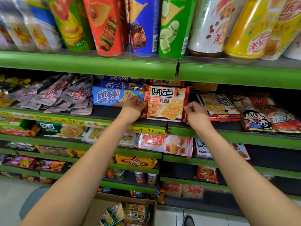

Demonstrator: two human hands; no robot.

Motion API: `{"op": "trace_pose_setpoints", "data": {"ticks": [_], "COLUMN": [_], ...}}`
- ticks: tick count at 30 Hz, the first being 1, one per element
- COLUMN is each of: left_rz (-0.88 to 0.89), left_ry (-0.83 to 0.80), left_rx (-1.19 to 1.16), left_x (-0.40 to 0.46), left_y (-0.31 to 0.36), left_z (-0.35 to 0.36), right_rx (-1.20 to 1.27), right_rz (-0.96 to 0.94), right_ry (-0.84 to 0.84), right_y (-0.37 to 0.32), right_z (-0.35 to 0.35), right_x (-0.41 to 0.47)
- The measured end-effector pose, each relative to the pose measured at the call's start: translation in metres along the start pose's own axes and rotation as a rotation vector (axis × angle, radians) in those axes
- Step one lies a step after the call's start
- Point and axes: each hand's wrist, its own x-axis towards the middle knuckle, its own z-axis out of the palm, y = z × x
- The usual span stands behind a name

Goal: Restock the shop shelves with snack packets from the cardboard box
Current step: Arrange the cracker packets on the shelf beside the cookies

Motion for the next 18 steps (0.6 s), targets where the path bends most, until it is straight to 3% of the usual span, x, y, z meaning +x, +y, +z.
{"op": "trace_pose_setpoints", "data": {"ticks": [4,10,18], "left_rz": [0.051,0.158,0.162], "left_ry": [0.021,-0.097,-0.141], "left_rx": [0.018,0.136,0.348], "left_x": [-0.006,-0.015,-0.006], "left_y": [0.003,0.002,0.025], "left_z": [0.003,0.018,0.043], "right_rx": [0.062,0.083,0.105], "right_rz": [0.036,0.114,0.132], "right_ry": [0.022,0.129,0.168], "right_y": [0.000,-0.003,-0.017], "right_z": [-0.001,0.001,0.013], "right_x": [0.000,0.013,0.028]}}
